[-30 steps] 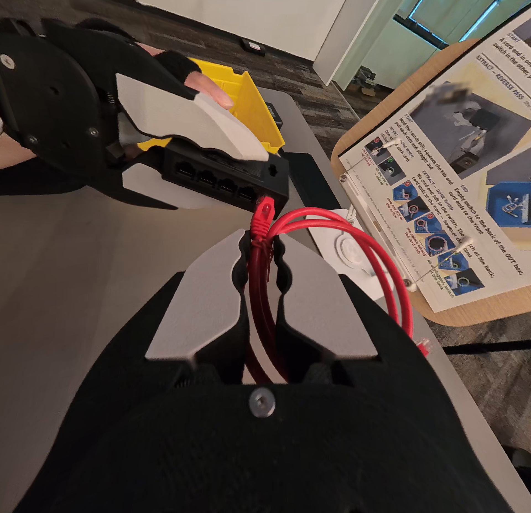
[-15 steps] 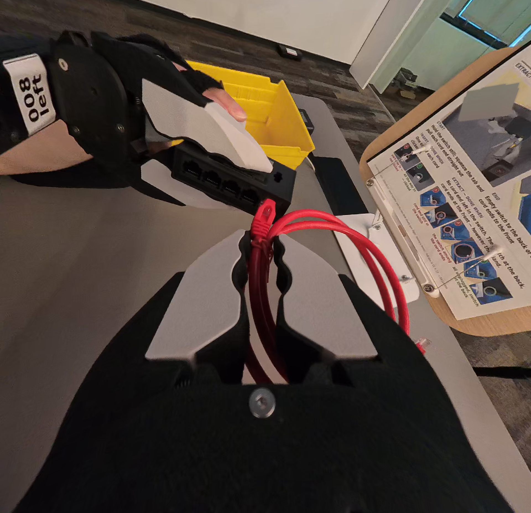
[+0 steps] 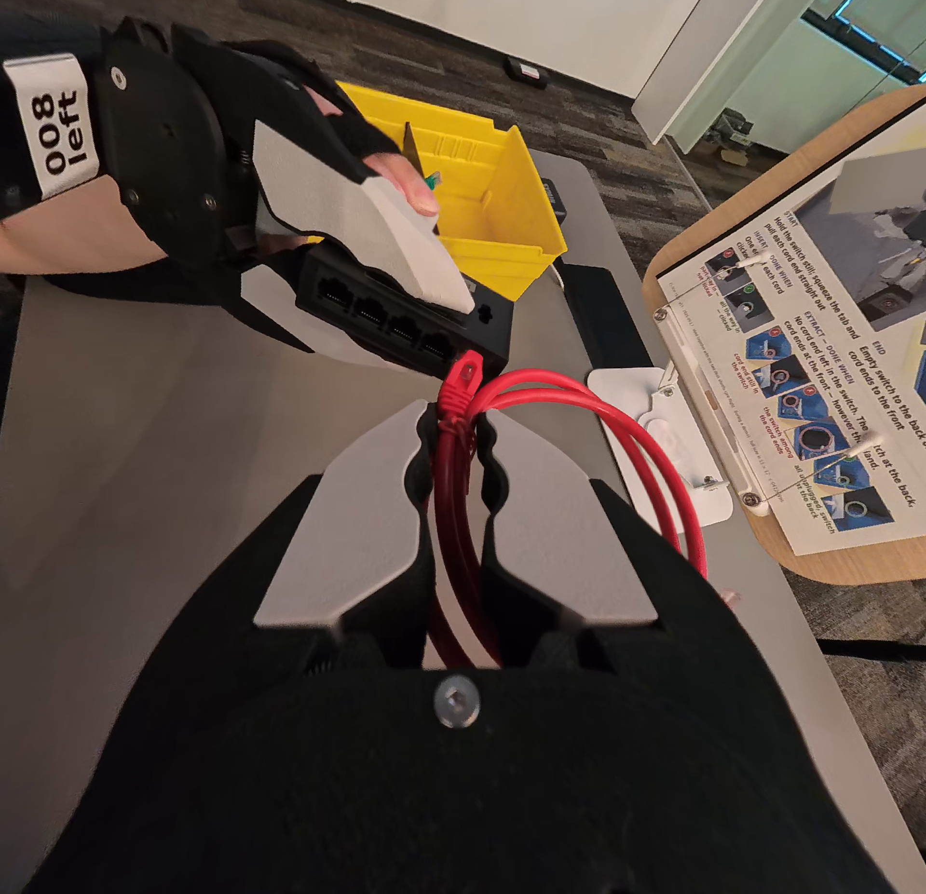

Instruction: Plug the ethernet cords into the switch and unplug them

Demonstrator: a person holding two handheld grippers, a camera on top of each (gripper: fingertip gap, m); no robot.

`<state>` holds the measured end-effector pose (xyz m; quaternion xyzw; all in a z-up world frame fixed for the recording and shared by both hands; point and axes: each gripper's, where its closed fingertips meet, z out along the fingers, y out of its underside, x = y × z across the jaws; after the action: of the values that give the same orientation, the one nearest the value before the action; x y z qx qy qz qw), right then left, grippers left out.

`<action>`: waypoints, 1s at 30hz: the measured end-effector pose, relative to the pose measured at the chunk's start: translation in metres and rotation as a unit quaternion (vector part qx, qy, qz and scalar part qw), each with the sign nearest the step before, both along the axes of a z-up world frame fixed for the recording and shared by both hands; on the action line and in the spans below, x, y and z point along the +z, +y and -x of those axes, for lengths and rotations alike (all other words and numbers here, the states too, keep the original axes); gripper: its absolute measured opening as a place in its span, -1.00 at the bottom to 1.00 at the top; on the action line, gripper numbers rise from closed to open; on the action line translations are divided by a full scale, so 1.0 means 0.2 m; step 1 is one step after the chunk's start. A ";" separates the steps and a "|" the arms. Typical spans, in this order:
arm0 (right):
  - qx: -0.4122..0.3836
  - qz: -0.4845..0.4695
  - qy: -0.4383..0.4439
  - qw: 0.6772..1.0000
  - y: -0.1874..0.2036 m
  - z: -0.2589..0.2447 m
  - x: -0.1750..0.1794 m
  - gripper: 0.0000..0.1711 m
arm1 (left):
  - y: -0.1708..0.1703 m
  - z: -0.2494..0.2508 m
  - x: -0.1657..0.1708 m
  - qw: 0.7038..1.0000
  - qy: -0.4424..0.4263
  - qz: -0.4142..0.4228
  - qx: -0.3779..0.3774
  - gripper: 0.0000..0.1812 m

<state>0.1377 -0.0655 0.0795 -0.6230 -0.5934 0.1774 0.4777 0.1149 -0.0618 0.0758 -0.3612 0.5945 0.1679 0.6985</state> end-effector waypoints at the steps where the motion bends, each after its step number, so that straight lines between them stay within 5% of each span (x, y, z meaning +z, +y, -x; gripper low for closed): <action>1: 0.001 -0.001 -0.003 1.000 0.00 0.00 0.00 -0.82 | 0.00 0.00 0.00 1.000 0.001 0.001 -0.001 -0.68; 30: -0.040 -0.056 -0.015 0.998 0.02 -0.01 0.05 -0.81 | 0.05 0.03 0.04 0.999 -0.023 0.015 0.019 -0.65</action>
<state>0.1402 -0.0620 0.0885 -0.6209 -0.5842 0.1151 0.5098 0.1088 -0.0525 0.0831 -0.3865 0.5734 0.1639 0.7035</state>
